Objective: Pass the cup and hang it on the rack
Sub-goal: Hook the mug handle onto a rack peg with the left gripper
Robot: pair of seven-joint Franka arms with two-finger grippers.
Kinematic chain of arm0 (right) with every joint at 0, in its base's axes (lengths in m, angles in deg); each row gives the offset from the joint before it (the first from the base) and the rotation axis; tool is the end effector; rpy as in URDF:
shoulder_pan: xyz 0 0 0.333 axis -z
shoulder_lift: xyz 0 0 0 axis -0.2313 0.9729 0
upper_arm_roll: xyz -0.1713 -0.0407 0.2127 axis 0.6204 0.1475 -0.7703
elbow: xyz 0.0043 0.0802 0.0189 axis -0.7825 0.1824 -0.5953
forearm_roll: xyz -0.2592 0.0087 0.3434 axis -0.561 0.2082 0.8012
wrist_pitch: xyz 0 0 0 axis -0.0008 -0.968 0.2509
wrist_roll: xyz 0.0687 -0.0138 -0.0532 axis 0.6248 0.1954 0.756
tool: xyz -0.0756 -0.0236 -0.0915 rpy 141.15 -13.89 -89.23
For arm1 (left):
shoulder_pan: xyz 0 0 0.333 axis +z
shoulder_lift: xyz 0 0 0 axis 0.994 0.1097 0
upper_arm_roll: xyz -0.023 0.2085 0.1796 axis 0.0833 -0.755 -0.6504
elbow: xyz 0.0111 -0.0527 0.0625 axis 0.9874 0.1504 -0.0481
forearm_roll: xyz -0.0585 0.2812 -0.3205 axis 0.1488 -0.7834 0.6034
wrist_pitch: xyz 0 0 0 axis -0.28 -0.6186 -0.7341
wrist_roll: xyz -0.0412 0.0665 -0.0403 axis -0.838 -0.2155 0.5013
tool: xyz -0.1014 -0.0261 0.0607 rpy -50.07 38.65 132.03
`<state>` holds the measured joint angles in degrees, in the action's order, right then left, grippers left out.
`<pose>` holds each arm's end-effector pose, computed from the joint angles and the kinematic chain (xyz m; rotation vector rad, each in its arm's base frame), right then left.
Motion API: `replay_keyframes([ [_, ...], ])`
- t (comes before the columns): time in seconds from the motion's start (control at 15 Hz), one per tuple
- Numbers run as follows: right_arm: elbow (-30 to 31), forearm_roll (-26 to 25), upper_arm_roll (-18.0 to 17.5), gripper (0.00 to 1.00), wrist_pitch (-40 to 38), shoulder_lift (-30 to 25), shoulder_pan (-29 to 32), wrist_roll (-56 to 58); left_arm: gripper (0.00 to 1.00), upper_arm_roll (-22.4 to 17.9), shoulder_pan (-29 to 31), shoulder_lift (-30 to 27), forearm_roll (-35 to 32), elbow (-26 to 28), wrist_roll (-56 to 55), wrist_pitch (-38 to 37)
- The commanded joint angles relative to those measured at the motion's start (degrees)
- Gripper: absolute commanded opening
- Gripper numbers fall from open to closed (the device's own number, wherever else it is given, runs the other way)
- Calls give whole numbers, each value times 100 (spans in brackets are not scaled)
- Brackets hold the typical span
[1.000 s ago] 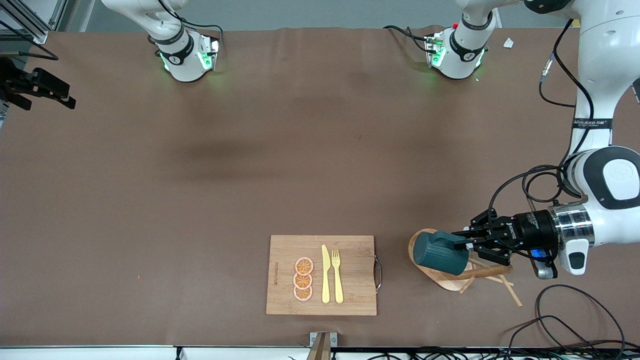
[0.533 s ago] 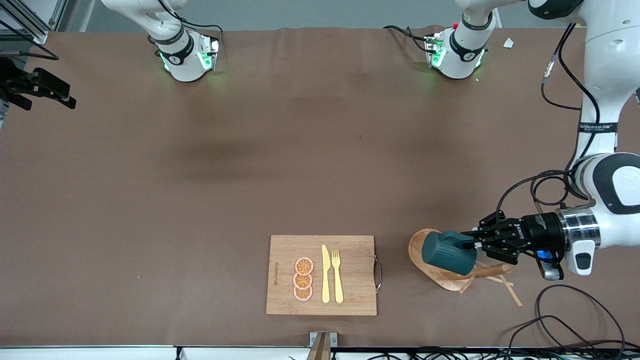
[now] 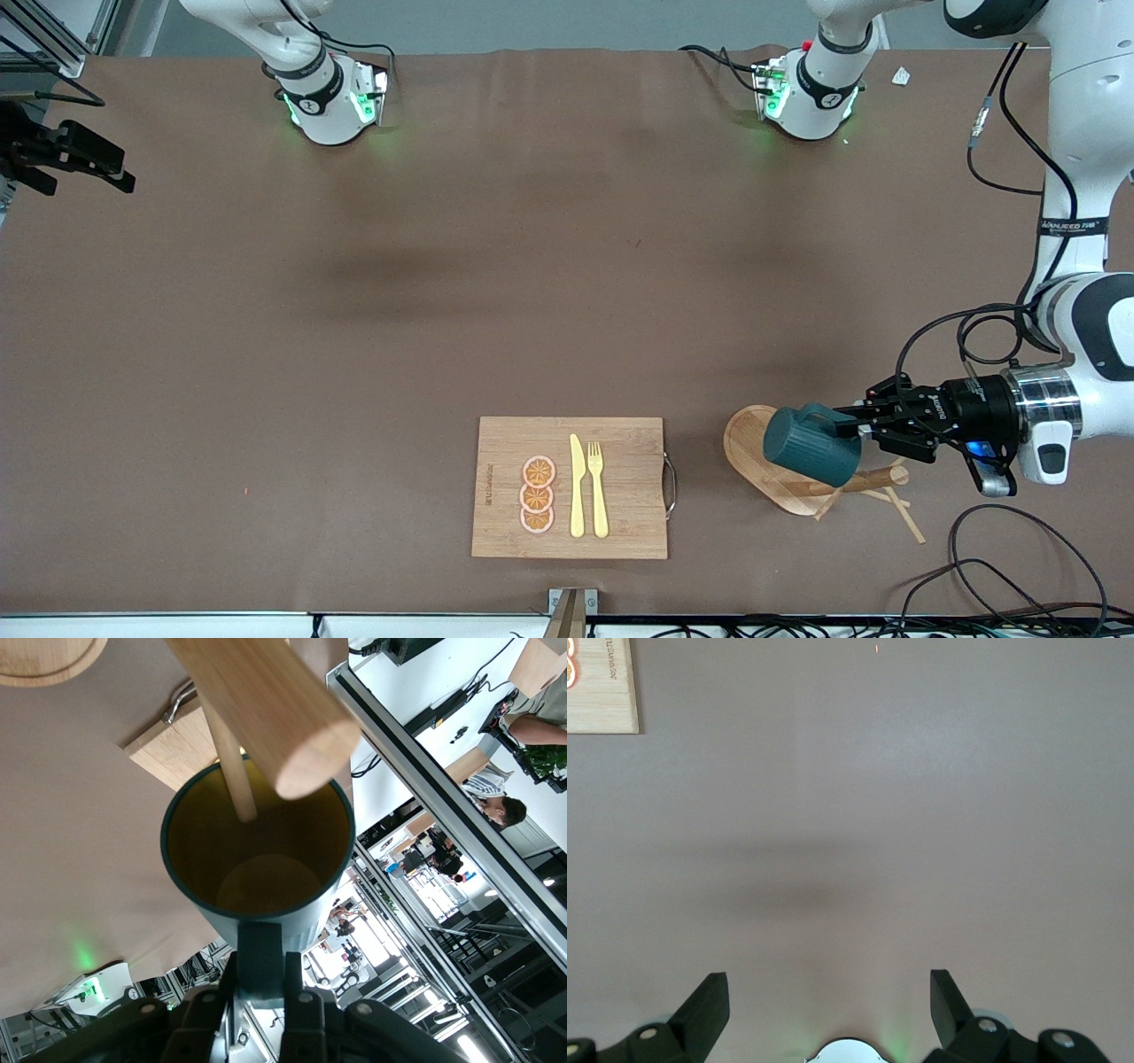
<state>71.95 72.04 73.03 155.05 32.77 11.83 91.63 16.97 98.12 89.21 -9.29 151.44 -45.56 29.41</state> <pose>0.5440 -0.0232 0.6026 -3.1109 -0.0082 0.0989 0.7425 -0.0404 0.3349 1.7762 0.8993 -0.5734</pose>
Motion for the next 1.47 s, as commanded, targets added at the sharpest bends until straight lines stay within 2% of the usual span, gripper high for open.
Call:
replay_keyframes([
  [0.0,98,-85,-17,100,27,-115,-21,33,0,20,43,30,60,-27,239,-122],
  [0.2,106,-85,-17,100,27,-123,-21,33,1,20,96,117,60,-9,521,-149],
  [1.4,98,-85,-17,100,36,-114,-21,33,3,20,307,355,130,-9,539,-113],
])
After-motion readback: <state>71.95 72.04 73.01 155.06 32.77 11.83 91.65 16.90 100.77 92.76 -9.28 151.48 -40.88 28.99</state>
